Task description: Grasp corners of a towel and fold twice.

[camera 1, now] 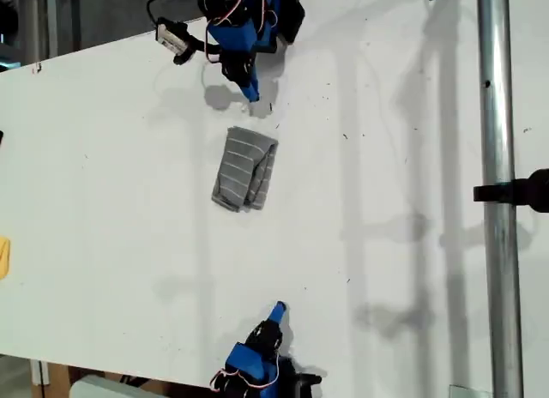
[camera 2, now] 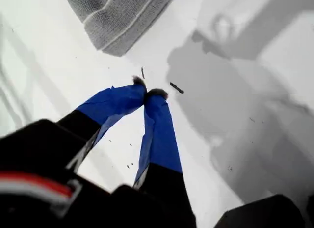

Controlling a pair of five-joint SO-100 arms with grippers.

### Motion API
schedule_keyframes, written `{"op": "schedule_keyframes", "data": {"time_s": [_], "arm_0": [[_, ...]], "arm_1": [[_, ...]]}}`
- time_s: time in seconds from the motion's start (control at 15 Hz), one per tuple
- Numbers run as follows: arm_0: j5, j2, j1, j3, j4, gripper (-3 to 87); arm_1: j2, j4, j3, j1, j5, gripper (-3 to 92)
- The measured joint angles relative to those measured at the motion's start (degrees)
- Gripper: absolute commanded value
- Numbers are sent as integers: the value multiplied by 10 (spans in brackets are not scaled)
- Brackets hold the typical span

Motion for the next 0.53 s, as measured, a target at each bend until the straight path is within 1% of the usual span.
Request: {"op": "schedule_keyframes", "data": {"time_s": [0.07, 0.13, 0.4, 0.53], "arm_0": [[30, 0, 0, 0, 0, -21], [39, 1, 0, 0, 0, -21], [45, 1, 0, 0, 0, -21], [45, 1, -3, 0, 0, -21]], "arm_1": [[3, 1, 0, -11, 12, 52], [3, 4, 0, -2, 42, 52], [3, 7, 0, 24, 42, 52], [3, 7, 0, 22, 42, 52]]}}
